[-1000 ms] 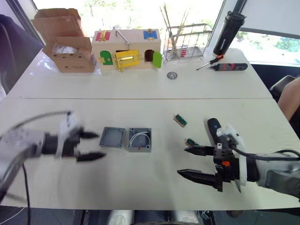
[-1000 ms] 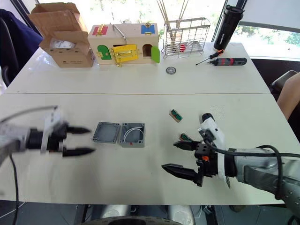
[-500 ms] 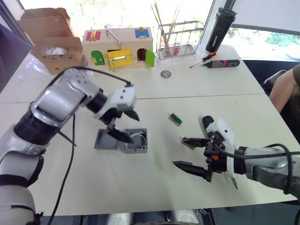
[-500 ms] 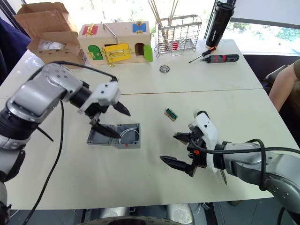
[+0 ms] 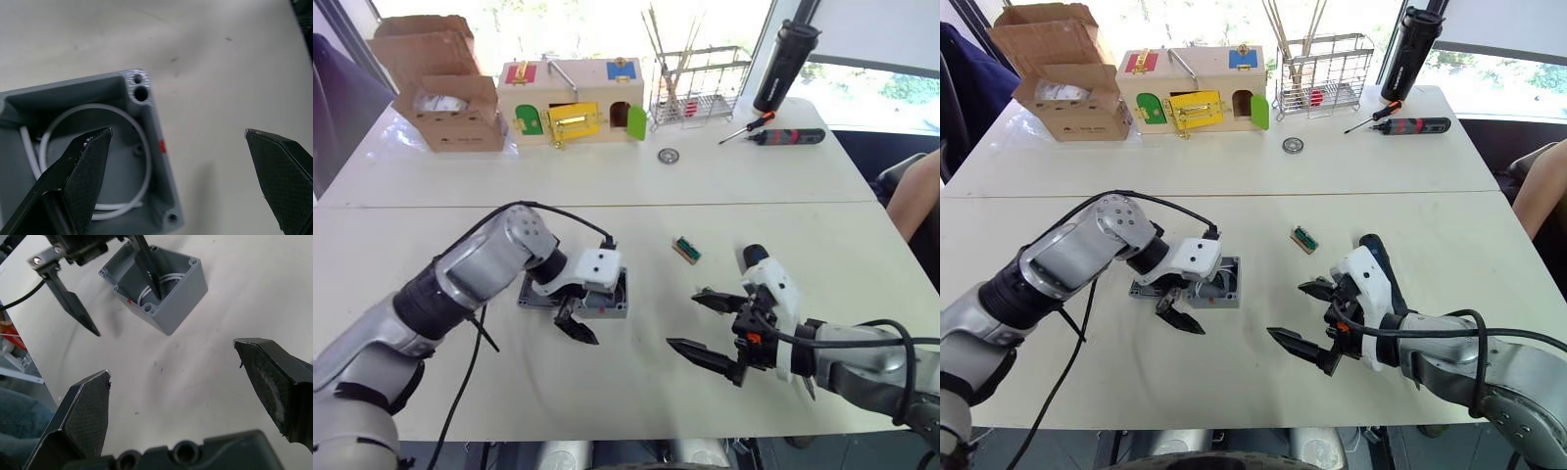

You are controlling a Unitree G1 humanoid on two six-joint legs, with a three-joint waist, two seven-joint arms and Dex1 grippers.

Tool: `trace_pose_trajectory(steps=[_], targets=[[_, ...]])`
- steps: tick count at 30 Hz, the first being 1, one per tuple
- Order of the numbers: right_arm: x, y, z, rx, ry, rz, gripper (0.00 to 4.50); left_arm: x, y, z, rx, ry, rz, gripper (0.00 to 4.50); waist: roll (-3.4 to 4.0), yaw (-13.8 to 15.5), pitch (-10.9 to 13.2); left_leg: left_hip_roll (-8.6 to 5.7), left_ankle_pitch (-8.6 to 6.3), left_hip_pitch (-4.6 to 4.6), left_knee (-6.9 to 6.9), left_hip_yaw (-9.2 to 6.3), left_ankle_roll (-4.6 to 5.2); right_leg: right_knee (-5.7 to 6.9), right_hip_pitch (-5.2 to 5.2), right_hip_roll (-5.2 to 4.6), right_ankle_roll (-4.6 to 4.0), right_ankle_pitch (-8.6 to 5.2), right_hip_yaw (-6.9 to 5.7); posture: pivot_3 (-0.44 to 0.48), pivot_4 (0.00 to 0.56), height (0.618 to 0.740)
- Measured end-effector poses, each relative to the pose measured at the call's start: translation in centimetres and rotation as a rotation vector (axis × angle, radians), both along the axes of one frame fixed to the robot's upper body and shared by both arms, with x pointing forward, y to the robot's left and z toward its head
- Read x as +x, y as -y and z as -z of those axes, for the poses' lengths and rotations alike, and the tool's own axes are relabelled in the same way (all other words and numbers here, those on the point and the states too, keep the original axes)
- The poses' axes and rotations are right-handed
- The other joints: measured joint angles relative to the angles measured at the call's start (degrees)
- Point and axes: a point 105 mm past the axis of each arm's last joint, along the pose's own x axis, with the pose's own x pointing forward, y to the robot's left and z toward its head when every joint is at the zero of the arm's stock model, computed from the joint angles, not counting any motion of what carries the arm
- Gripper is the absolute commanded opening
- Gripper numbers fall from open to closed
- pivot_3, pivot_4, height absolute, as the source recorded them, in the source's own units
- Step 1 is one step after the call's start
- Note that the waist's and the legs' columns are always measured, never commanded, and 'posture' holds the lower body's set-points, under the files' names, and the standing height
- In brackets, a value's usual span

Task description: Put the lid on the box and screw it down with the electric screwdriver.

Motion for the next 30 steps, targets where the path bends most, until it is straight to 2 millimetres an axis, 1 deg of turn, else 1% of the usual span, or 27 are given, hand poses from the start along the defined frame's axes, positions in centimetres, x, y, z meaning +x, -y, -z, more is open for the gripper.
trace_pose_trajectory(steps=[1, 2, 3, 4, 6, 7, 8, 9, 10, 11, 12, 15, 18, 20, 23, 26, 28, 30], targets=[[0.0, 0.0, 0.0, 0.004, 0.001, 0.003, 4.43, 0.2, 0.0, 0.1, 0.002, 0.004, -0.002, 4.50, 0.00, -0.1, 0.0, 0.00, 0.00, 0.00, 0.00, 0.00, 0.00, 0.00, 0.00, 0.00, 0.00, 0.00, 0.00, 0.000, 0.150, 0.740], [0.1, 0.0, 0.0, 0.006, 0.002, 0.006, 4.50, 0.4, -0.1, 0.2, 0.007, 0.009, -0.007, 3.97, 0.00, -0.3, 0.0, 0.00, 0.00, 0.00, 0.00, 0.00, 0.00, 0.00, 0.00, 0.00, 0.00, 0.00, 0.00, 0.000, 0.150, 0.740], [0.1, 0.0, 0.0, 0.005, 0.002, 0.011, 4.50, 0.5, -0.1, 0.3, 0.009, 0.012, -0.011, 3.62, 0.00, -0.3, 0.0, 0.00, 0.00, 0.00, 0.00, 0.00, 0.00, 0.00, 0.00, 0.00, 0.00, 0.00, 0.00, 0.000, 0.150, 0.740], [0.1, 0.1, 0.1, 0.004, 0.000, 0.014, 4.50, 0.7, -0.1, 0.3, 0.010, 0.016, -0.010, 3.16, 0.00, -0.3, 0.0, 0.00, 0.00, 0.00, 0.00, 0.00, 0.00, 0.00, 0.00, 0.01, 0.00, 0.00, 0.00, 0.000, 0.150, 0.740], [0.1, 0.1, 0.1, 0.008, 0.004, 0.025, 4.50, 0.8, 0.1, 0.5, 0.009, 0.020, -0.007, 2.16, 0.00, -0.3, 0.0, 0.01, 0.00, 0.00, 0.00, -0.01, 0.00, 0.01, 0.00, 0.01, 0.00, 0.00, -0.01, 0.000, 0.150, 0.740], [0.2, 0.1, 0.1, 0.009, 0.007, 0.029, 4.50, 0.8, 0.2, 0.5, 0.010, 0.025, -0.002, 1.56, 0.00, -0.3, 0.0, 0.00, 0.00, 0.00, 0.00, 0.00, 0.00, 0.01, 0.00, 0.01, 0.00, 0.00, -0.01, 0.000, 0.150, 0.740], [0.2, 0.1, 0.1, 0.009, 0.009, 0.035, 4.50, 0.9, 0.1, 0.5, 0.015, 0.031, 0.004, 1.16, 0.00, -0.4, 0.0, 0.00, 0.00, 0.00, 0.00, 0.00, -0.01, 0.00, 0.00, 0.01, 0.00, 0.00, -0.01, 0.000, 0.150, 0.740], [0.2, 0.1, 0.2, 0.010, 0.008, 0.040, 4.50, 0.9, 0.1, 0.5, 0.018, 0.030, 0.013, 0.60, 0.00, -0.3, 0.0, 0.00, 0.00, 0.00, 0.00, 0.00, -0.01, 0.01, 0.00, 0.01, 0.00, 0.00, -0.01, 0.000, 0.150, 0.740], [0.3, 0.2, 0.2, 0.013, 0.008, 0.046, 4.50, 1.0, 0.0, 0.5, 0.022, 0.039, 0.017, 0.15, 0.01, -0.3, 0.0, 0.01, 0.01, 0.00, 0.00, -0.01, -0.01, 0.01, 0.00, 0.00, 0.00, 0.00, -0.01, 0.000, 0.150, 0.740], [0.3, 0.2, 0.2, 0.015, 0.009, 0.052, 4.50, 1.3, 0.0, 0.0, 0.018, 0.066, 0.020, 0.03, 0.01, -0.1, 0.0, 0.00, 0.01, 0.00, 0.00, -0.02, -0.01, 0.03, 0.01, 0.00, 0.00, 0.00, -0.02, 0.000, 0.150, 0.740], [0.3, 0.2, 0.2, 0.014, 0.011, 0.057, 4.50, 1.6, 0.2, -0.7, 0.015, 0.098, 0.033, 0.03, 0.02, 0.1, 0.0, -0.02, 0.00, 0.04, 0.03, -0.06, 0.00, 0.01, 0.08, 0.00, 0.00, 0.00, -0.04, 0.000, 0.150, 0.740], [0.2, 0.0, 0.1, 0.024, 0.023, 0.060, 4.50, 2.0, 0.1, -0.3, 0.031, 0.119, 0.053, 0.03, 0.07, 0.2, -0.1, -0.06, -0.01, 0.05, 0.02, -0.03, 0.01, 0.01, 0.07, -0.03, 0.01, 0.00, -0.02, 0.000, 0.150, 0.740], [0.3, 0.0, 0.1, 0.022, 0.029, 0.071, 4.50, 2.5, 0.5, -0.2, 0.017, 0.148, 0.136, 0.03, 0.08, 1.1, -0.1, -0.08, 0.00, 0.05, 0.05, -0.03, 0.00, 0.01, 0.08, -0.05, 0.01, 0.00, -0.04, 0.000, 0.150, 0.740], [0.3, 0.0, 0.2, 0.023, 0.029, 0.072, 4.50, 2.9, 1.1, -0.1, -0.012, 0.168, 0.219, 0.03, 0.07, 1.3, -0.1, -0.15, 0.01, 0.02, 0.08, -0.03, -0.01, 0.01, 0.09, -0.13, 0.01, 0.00, -0.05, 0.000, 0.150, 0.740], [0.2, 0.1, 0.3, 0.022, 0.025, 0.076, 4.50, 3.3, 2.9, -0.8, -0.068, 0.215, 0.372, 0.03, 0.03, 1.0, 0.0, -0.23, 0.03, -0.02, 0.09, 0.02, -0.05, -0.02, 0.06, -0.23, 0.02, 0.00, -0.07, 0.000, 0.150, 0.740], [0.3, 0.3, 0.4, 0.017, 0.028, 0.086, 4.50, 3.8, 3.6, -1.5, -0.079, 0.264, 0.471, 0.03, 0.02, 0.5, 0.0, -0.21, 0.03, -0.02, 0.08, 0.04, -0.04, -0.02, 0.04, -0.20, 0.02, 0.00, -0.09, 0.000, 0.150, 0.740], [0.3, 0.3, 0.4, 0.015, 0.031, 0.100, 4.50, 4.0, 4.2, -1.4, -0.077, 0.265, 0.520, 0.03, 0.03, 0.3, 0.0, -0.17, 0.02, -0.01, 0.07, 0.02, -0.02, 0.01, 0.02, -0.16, 0.04, -0.01, -0.09, 0.000, 0.150, 0.740], [0.2, 0.3, 0.5, 0.013, 0.033, 0.108, 4.50, 3.8, 4.2, -0.8, -0.066, 0.240, 0.550, 0.03, 0.02, -0.3, 0.0, -0.15, 0.02, -0.01, 0.07, 0.00, -0.02, 0.02, 0.02, -0.14, 0.04, -0.01, -0.08, 0.000, 0.150, 0.740]])
